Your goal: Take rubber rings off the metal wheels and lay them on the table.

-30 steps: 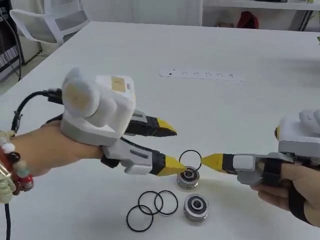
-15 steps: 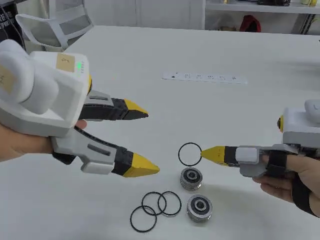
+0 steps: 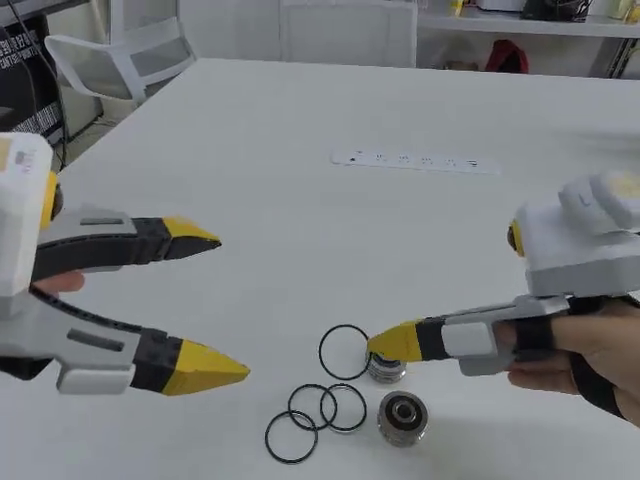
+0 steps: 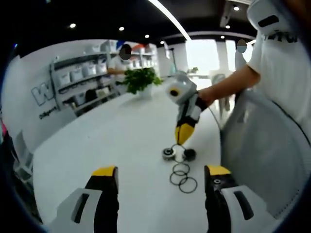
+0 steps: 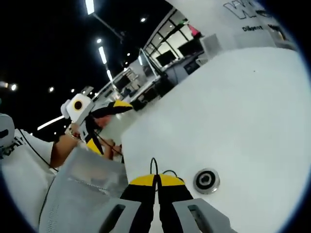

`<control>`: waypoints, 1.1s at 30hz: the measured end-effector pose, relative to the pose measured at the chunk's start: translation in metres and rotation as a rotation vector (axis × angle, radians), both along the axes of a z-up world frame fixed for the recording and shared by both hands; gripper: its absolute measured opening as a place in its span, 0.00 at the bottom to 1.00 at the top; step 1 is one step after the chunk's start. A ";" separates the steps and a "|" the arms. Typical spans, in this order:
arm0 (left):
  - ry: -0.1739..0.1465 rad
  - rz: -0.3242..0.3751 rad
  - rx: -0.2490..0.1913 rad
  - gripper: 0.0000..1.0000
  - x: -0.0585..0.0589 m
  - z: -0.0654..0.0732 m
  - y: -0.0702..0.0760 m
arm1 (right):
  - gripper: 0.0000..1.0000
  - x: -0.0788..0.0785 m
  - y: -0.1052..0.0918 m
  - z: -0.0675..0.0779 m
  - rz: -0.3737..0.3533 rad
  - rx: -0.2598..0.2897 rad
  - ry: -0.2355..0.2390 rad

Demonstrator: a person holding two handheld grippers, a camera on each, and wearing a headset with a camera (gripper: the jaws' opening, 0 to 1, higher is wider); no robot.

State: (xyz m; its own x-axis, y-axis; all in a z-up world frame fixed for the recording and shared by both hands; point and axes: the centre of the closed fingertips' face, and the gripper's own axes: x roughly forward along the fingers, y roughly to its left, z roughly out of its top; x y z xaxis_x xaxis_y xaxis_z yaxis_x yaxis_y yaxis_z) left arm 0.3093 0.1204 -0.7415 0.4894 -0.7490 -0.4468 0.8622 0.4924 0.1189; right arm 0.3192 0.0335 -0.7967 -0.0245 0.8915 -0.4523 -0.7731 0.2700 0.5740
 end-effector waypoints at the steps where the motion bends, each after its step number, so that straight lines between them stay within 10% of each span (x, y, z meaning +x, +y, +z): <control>1: 0.006 0.013 -0.001 0.73 -0.002 -0.003 0.005 | 0.00 -0.004 0.000 -0.004 0.022 -0.023 -0.008; 7: 0.051 0.113 -0.085 0.73 -0.016 -0.016 0.024 | 0.00 -0.021 0.000 -0.022 0.140 -0.122 -0.043; 18: 0.094 0.226 -0.088 0.73 -0.035 -0.035 0.053 | 0.00 -0.043 -0.002 -0.048 0.296 -0.236 -0.060; 33: 0.085 0.313 -0.157 0.72 -0.038 -0.029 0.069 | 0.00 -0.030 0.001 -0.059 0.296 -0.321 -0.223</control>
State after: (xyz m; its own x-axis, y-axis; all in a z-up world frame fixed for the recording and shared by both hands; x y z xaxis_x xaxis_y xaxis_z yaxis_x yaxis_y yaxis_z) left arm 0.2712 0.1894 -0.7704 0.6716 -0.6316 -0.3873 0.6706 0.7405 -0.0446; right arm 0.2894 0.0343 -0.8561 -0.1273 0.6753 -0.7265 -0.9380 0.1561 0.3094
